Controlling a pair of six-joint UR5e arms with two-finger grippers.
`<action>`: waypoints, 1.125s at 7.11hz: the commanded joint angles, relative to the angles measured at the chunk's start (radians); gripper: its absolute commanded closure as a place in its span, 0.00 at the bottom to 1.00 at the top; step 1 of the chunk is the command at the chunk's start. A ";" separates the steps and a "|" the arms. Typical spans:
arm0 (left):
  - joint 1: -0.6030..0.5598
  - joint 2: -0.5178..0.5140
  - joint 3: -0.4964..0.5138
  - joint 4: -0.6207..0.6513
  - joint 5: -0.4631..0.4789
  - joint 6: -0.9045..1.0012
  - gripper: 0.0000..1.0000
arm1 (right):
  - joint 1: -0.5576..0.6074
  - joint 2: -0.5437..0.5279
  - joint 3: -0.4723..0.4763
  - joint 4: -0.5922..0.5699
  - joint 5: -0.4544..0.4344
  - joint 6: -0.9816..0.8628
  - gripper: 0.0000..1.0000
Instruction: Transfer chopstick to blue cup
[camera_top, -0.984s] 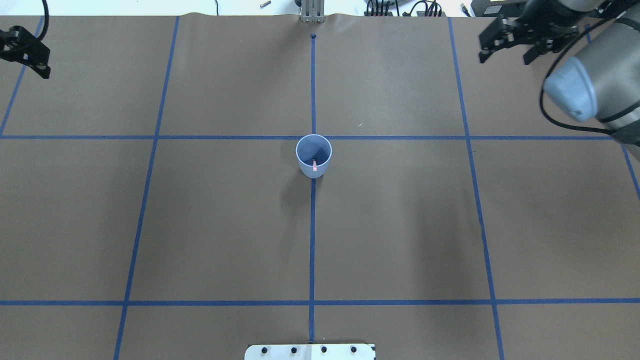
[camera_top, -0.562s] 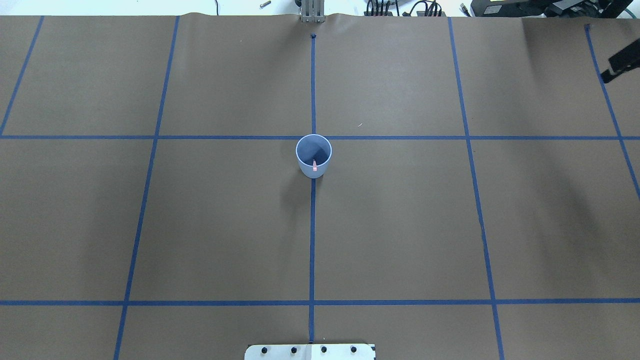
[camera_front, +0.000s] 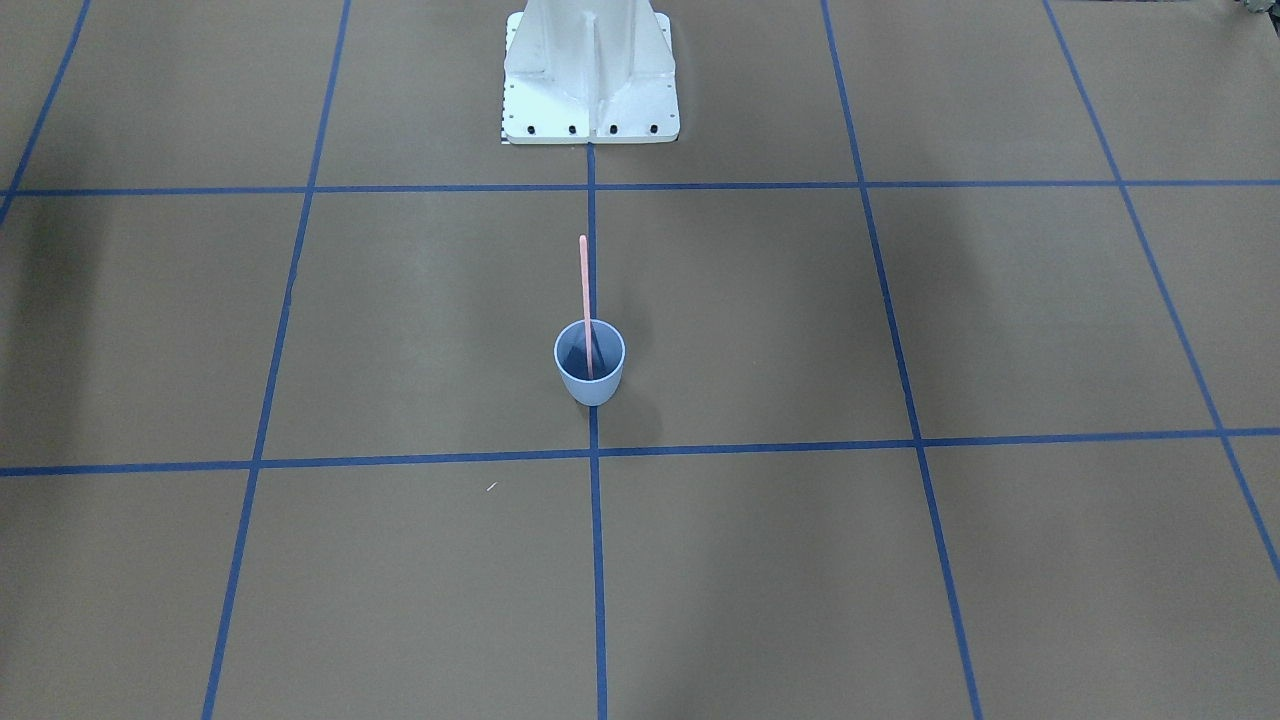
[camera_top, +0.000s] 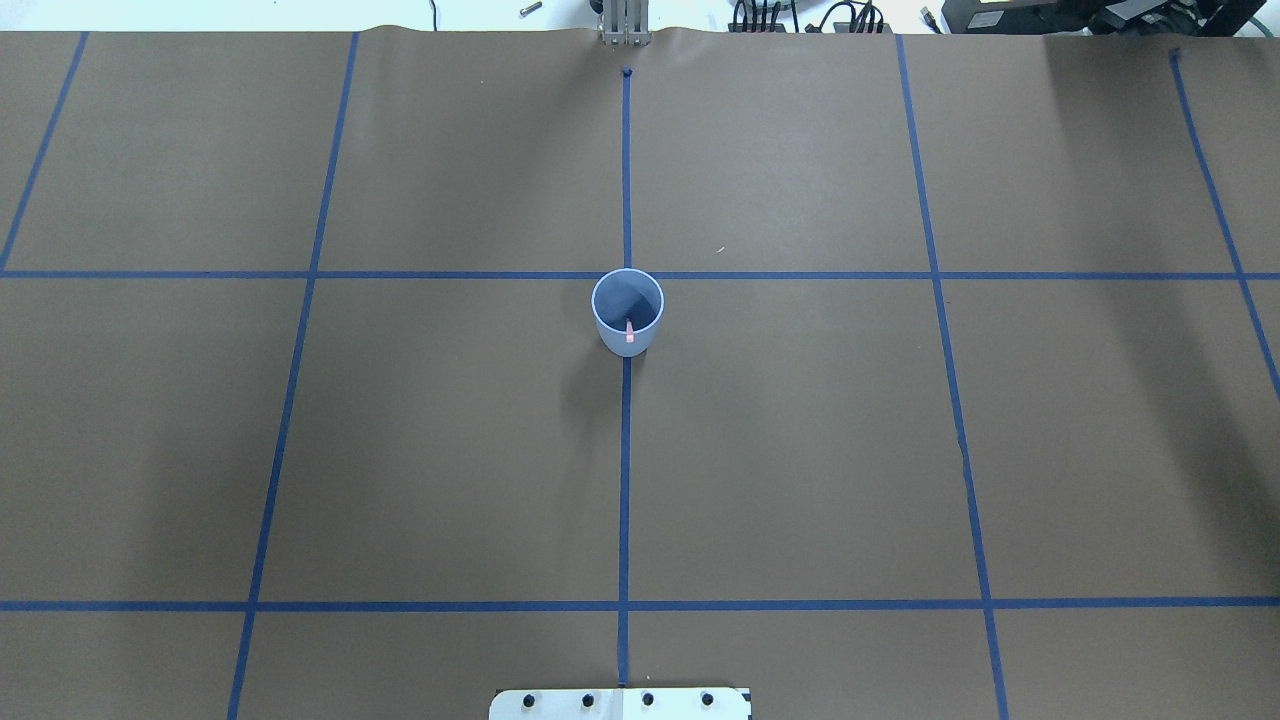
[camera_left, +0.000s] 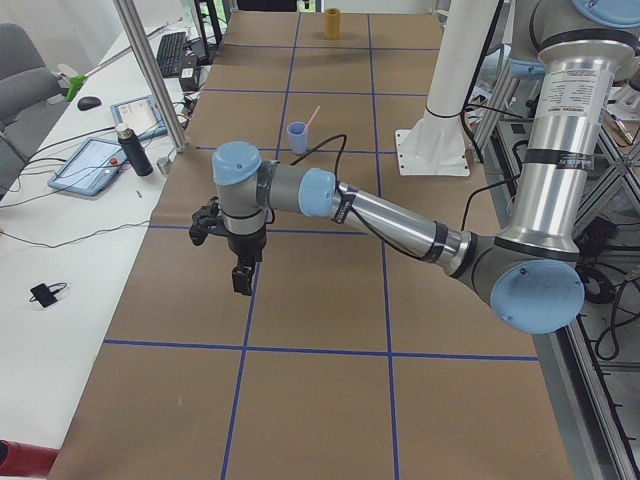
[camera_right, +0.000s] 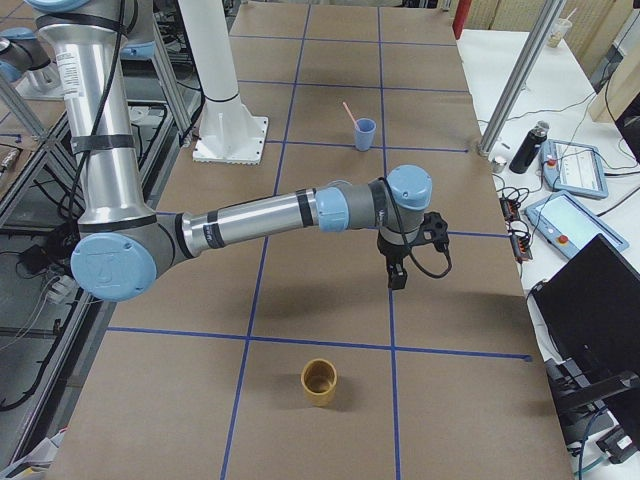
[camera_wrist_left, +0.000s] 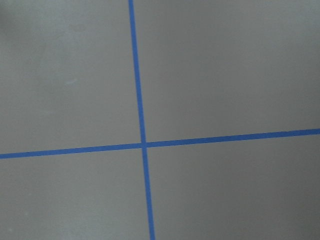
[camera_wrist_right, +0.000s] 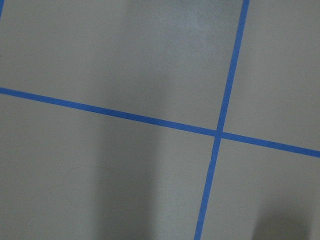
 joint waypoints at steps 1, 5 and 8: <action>-0.006 0.069 0.003 -0.041 0.002 0.007 0.01 | 0.012 -0.034 -0.013 0.009 -0.007 -0.021 0.00; -0.017 0.139 0.028 -0.050 0.003 0.003 0.01 | 0.012 -0.070 -0.044 0.010 -0.133 -0.018 0.00; -0.031 0.191 0.025 -0.070 -0.001 0.004 0.01 | 0.012 -0.070 -0.044 0.009 -0.120 -0.016 0.00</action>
